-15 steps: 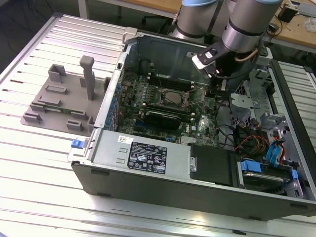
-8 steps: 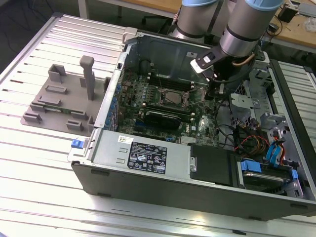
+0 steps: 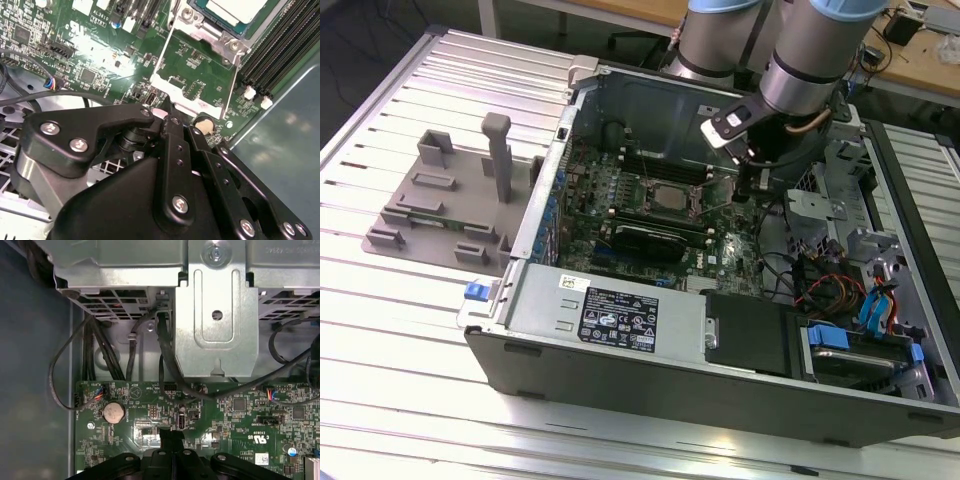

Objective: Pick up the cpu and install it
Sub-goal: 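Close the cpu cover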

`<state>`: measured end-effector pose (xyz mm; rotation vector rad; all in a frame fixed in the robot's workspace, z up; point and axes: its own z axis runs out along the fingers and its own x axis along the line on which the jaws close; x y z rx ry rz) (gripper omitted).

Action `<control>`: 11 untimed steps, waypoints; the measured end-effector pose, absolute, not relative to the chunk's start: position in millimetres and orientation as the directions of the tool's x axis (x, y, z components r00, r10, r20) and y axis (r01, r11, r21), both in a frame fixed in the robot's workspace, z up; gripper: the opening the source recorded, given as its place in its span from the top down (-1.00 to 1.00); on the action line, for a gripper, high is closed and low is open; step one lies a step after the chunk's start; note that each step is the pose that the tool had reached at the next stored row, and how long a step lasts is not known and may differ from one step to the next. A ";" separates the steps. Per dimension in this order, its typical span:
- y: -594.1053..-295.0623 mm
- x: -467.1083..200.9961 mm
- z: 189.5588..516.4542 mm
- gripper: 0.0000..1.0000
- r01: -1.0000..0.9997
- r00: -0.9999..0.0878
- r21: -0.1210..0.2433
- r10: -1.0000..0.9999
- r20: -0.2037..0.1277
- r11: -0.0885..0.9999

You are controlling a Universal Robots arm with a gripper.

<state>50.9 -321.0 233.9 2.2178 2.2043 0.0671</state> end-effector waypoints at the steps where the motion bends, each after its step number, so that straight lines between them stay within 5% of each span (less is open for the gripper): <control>1: -320.6 49.4 234.2 0.79 0.999 0.006 0.041 1.000 0.021 -0.007; 11: -315.3 35.9 236.8 0.79 0.998 0.005 0.057 1.000 0.021 -0.007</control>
